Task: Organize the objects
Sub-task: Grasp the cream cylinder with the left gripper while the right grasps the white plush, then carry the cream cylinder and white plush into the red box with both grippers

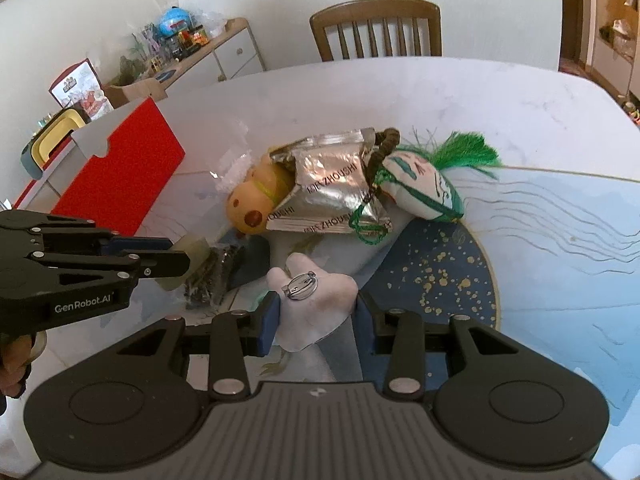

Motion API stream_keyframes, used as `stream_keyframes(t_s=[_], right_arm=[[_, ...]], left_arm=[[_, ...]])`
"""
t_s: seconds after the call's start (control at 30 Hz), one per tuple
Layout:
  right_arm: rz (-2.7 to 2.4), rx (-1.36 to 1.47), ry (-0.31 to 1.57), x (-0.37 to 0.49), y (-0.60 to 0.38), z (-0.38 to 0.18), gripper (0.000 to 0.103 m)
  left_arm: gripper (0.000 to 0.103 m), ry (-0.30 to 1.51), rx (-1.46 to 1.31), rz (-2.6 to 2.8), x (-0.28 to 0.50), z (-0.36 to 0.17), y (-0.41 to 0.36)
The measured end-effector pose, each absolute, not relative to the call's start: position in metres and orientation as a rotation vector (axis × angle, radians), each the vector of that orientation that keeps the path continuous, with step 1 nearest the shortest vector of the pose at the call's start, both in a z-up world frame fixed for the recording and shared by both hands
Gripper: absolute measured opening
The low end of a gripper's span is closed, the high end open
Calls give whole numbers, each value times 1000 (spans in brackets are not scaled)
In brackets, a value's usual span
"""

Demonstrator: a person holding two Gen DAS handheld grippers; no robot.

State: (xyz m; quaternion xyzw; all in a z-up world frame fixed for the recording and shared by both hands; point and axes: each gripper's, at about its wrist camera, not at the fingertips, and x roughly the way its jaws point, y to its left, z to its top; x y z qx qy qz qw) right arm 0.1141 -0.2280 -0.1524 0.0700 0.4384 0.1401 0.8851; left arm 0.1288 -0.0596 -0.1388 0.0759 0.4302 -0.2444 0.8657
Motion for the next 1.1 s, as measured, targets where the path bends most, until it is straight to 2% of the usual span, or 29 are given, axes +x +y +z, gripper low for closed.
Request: stream_keyframes(t_s=[0.5,1.1], right_arm=[[321,141,860,91,-203,-98,40],[429,69,778,96,-127,-41,40]], left_arm=[[14,903,81,-515,119,-108,-24],[13,867,30,-424,132,-64,59]])
